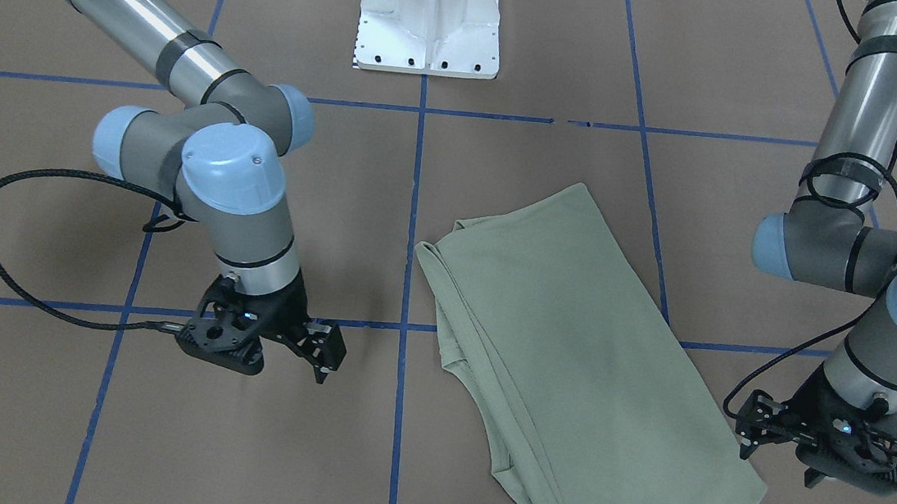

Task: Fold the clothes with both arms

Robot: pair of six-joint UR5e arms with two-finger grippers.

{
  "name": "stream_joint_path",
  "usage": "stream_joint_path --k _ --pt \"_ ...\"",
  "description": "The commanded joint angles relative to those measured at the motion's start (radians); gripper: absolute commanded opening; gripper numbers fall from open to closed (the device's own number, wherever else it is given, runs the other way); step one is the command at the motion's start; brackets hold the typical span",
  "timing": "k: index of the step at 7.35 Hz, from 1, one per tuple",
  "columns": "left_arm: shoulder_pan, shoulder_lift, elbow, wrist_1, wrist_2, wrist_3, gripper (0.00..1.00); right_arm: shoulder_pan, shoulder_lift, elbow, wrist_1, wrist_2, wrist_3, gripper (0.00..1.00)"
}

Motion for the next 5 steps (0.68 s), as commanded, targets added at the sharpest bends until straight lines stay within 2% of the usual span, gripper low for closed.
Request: stream_joint_path --k 1,2,5 --pt "-0.001 0.005 -0.011 0.0 -0.006 -0.001 1.0 -0.086 0.074 -0.103 0.098 -0.106 0.009 1.0" --pt "-0.001 0.005 -0.012 0.0 -0.015 -0.004 1.0 -0.111 0.121 -0.197 0.169 -0.152 0.009 1.0" --pt "-0.001 0.017 -0.018 -0.001 -0.046 -0.002 1.0 -0.148 0.144 -0.22 0.177 -0.18 0.001 0.97"
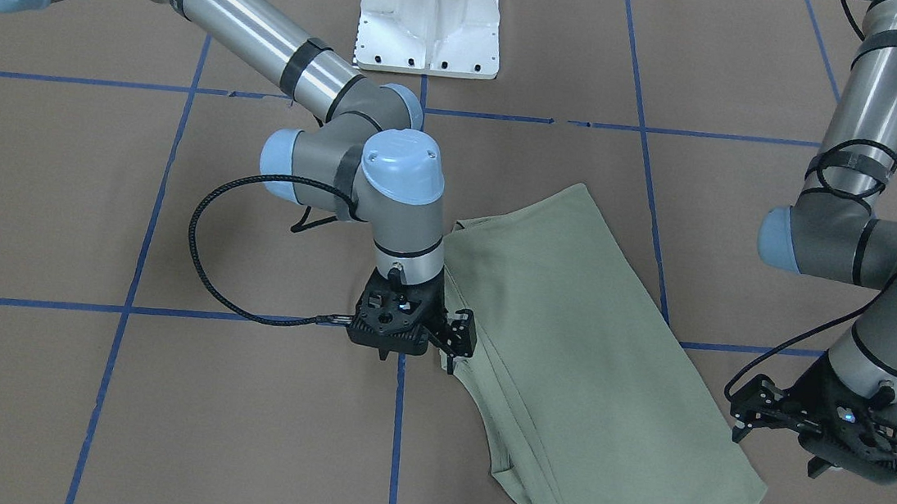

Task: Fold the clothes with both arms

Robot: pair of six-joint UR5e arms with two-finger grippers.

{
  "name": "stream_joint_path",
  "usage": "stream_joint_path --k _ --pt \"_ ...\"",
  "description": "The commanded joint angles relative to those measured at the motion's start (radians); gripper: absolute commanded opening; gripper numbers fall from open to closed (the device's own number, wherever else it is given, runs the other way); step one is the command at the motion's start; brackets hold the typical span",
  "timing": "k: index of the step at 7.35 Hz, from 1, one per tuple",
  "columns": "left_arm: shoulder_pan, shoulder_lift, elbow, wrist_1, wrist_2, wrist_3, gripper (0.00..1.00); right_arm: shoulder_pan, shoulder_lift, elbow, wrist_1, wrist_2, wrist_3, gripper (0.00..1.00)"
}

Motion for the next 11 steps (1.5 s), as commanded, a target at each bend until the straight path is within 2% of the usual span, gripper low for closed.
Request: stream_joint_path --k 1,2,3,6,8,9,11 --pt "0.0 0.005 -0.003 0.0 -0.005 0.001 1.0 -0.018 0.014 -0.029 0.018 -0.022 -0.019 0.91" --pt "0.0 0.006 -0.003 0.0 -0.005 0.003 1.0 -0.021 0.018 -0.083 0.089 -0.03 -0.039 0.87" --pt "0.0 0.009 -0.003 0.0 -0.005 0.004 1.0 -0.029 0.031 -0.108 0.101 -0.051 -0.039 0.85" --pt "0.0 0.012 -0.003 0.0 -0.007 0.006 1.0 -0.041 0.031 -0.108 0.101 -0.059 -0.039 0.78" --pt "0.0 0.012 -0.003 0.0 -0.007 0.007 1.0 -0.041 0.032 -0.108 0.102 -0.058 -0.039 0.62" --pt "0.0 0.012 -0.003 0.0 -0.005 0.007 1.0 -0.042 0.031 -0.109 0.102 -0.058 -0.039 0.51" --pt "0.0 0.014 -0.003 0.0 -0.005 0.007 1.0 -0.045 0.032 -0.109 0.102 -0.058 -0.039 0.39"
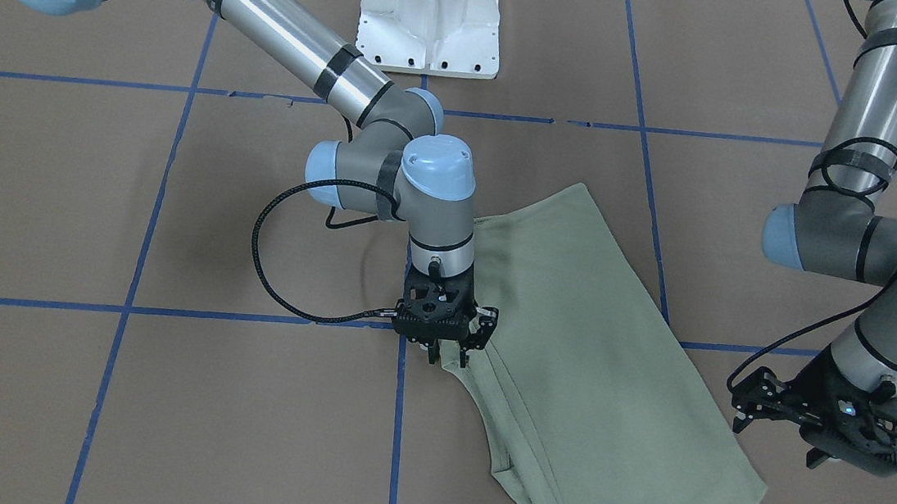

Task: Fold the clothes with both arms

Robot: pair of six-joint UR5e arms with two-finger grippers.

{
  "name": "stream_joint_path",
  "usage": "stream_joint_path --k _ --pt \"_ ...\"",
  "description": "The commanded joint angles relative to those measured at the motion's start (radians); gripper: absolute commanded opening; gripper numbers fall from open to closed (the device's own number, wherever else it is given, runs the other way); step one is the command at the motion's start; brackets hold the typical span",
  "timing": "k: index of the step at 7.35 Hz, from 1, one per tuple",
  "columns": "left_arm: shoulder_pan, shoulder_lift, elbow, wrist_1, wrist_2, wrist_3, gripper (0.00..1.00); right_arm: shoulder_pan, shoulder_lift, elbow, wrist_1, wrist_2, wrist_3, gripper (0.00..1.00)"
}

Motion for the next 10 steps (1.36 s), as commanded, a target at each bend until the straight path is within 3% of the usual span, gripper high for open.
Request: stream_joint_path --k 1,2,5,7,10 --pt "0.0 -0.001 0.0 0.0 -0.001 -0.002 1.0 -0.002 0.0 0.001 0.0 0.0 0.0 0.28" --pt "0.0 -0.001 0.0 0.0 -0.001 -0.002 1.0 -0.002 0.0 0.001 0.0 0.0 0.002 0.02" --pt "-0.002 -0.001 0.0 0.0 -0.001 -0.003 1.0 0.001 0.01 0.007 0.002 0.018 0.005 0.0" --pt "-0.002 0.0 -0.005 0.0 -0.001 -0.005 1.0 0.006 -0.024 0.106 -0.004 0.045 0.02 0.0" --pt "0.0 -0.001 -0.005 0.0 -0.001 -0.005 1.0 -0.003 -0.426 0.58 -0.024 0.092 0.023 0.0"
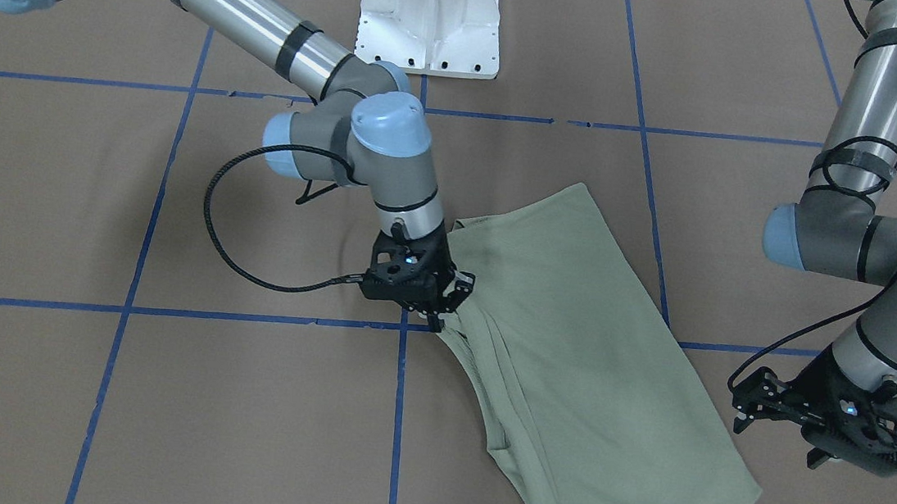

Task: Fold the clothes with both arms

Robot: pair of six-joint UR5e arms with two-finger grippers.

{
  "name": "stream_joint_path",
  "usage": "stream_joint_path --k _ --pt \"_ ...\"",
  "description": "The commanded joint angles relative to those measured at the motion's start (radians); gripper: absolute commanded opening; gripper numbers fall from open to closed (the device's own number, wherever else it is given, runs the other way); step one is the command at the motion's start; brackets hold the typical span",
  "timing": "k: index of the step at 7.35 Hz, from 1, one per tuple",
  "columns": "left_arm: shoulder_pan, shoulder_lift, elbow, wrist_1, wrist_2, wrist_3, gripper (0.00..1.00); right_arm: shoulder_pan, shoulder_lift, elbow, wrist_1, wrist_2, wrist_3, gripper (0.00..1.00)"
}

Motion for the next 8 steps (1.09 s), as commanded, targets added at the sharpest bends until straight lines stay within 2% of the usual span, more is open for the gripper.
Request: stream_joint_path --k 1,5,6,7,8 --pt "0.001 -0.001 0.001 0.0 0.0 0.0 1.0 -0.018 -0.258 0.286 -0.007 0.013 0.002 0.0" --pt "0.001 -0.001 0.0 0.0 0.0 0.0 1.0 -0.066 -0.545 0.567 -0.013 -0.005 0.018 0.0" --pt "0.001 -0.001 0.0 0.0 0.0 0.0 1.0 -0.113 -0.559 0.595 -0.015 -0.052 0.088 0.0" --pt "0.001 -0.001 0.0 0.0 -0.002 0.0 1.0 -0.197 -0.553 0.6 -0.035 -0.162 0.125 0.0" --pt "0.001 -0.001 0.0 0.0 0.0 0.002 1.0 -0.237 -0.545 0.601 -0.068 -0.21 0.127 0.0"
